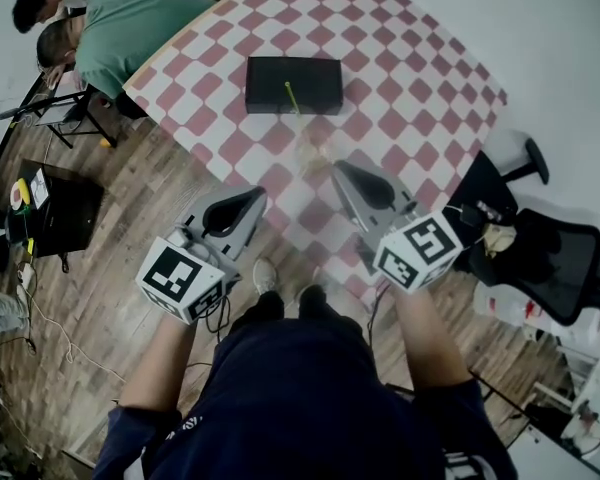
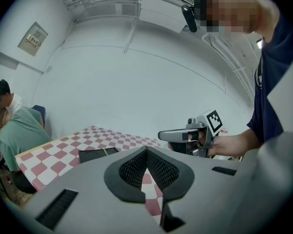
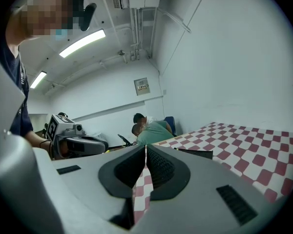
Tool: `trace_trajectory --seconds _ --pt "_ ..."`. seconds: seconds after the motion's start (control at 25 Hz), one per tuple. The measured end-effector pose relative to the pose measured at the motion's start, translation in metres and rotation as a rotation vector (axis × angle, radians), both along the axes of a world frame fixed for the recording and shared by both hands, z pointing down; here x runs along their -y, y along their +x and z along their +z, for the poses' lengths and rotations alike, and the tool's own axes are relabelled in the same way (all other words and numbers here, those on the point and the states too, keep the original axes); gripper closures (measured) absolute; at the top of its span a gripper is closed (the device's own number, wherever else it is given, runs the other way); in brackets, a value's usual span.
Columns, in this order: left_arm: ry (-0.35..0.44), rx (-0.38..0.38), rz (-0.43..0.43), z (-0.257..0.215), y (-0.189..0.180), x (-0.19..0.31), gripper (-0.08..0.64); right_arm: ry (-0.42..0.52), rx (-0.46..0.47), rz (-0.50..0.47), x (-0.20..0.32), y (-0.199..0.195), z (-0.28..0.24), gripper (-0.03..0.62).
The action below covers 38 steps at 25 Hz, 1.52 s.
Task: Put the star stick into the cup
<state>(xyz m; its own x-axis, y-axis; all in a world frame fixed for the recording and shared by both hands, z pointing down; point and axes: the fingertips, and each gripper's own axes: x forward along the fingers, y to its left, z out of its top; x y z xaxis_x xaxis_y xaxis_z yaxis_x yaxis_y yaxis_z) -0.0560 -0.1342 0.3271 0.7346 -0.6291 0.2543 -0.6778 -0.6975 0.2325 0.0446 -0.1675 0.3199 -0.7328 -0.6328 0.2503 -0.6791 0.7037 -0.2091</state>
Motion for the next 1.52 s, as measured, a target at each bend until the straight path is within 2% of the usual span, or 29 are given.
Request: trace_trajectory --seconds 0.32,0.88,1.52 --pt "0.015 -0.007 0.031 -0.003 0.007 -0.015 0.529 -0.010 0.008 0.011 -0.022 0.007 -0.001 0.569" --pt "0.010 -0.016 0.062 0.002 0.014 -0.029 0.529 -0.049 0.013 -0.006 -0.051 -0.004 0.008 0.576" --pt "0.010 -0.029 0.069 -0.002 0.020 -0.031 0.529 -0.054 0.000 -0.010 -0.055 -0.002 0.004 0.577"
